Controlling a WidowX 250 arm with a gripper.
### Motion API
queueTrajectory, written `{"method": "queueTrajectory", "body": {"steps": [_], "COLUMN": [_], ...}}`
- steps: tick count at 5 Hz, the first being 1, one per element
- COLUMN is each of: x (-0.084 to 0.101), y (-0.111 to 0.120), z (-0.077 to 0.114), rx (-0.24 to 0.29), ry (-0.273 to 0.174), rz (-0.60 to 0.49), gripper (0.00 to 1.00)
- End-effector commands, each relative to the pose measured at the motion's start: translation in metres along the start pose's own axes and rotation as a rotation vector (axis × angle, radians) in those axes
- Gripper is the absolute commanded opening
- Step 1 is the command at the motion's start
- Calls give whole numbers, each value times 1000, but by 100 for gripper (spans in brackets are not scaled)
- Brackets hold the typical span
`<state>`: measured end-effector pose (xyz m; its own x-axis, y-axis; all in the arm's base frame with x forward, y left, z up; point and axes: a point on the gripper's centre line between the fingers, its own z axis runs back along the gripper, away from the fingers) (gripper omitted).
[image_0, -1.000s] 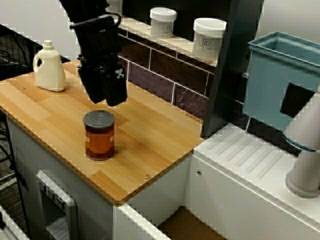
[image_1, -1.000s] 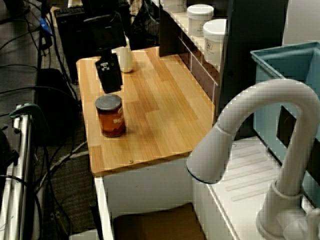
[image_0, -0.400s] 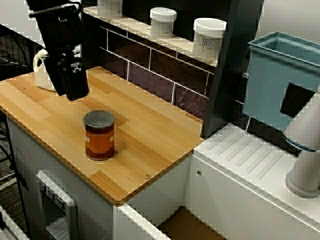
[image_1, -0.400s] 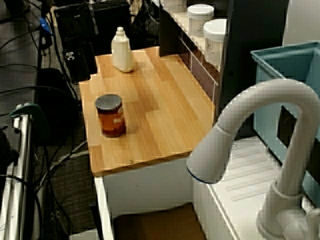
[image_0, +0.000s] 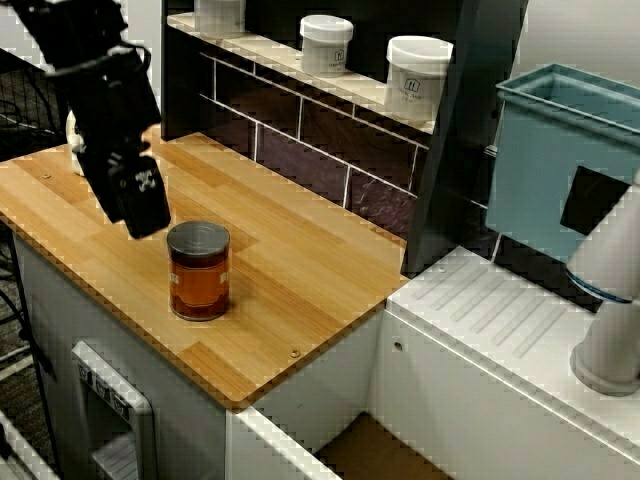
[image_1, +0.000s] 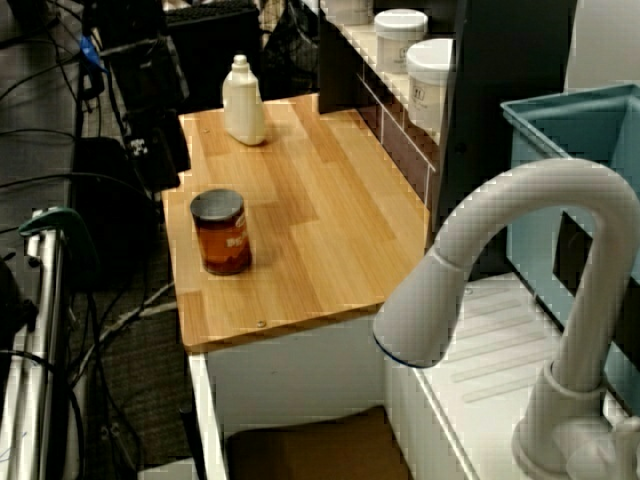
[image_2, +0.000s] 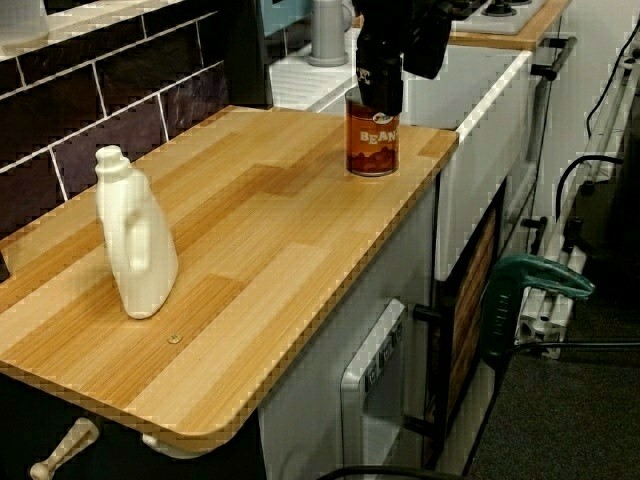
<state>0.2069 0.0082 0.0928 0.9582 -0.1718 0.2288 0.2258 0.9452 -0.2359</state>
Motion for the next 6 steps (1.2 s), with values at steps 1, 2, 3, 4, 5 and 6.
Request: {"method": "queueTrajectory", "body": {"steps": [1, 2, 3, 4, 5, 6], "x": [-9, -4, 10, 24, 38, 52], "y": [-17, -20, -17, -11, -4, -1], "z": [-28, -35, -43, -45, -47, -47], "rx": [39, 40, 51, 57, 47, 45], "ry": [-52, -76, -86, -80, -91, -109], "rz": [-41, -34, -7, 5, 38, 64], "gripper": [100, 100, 100, 100, 100, 100]}}
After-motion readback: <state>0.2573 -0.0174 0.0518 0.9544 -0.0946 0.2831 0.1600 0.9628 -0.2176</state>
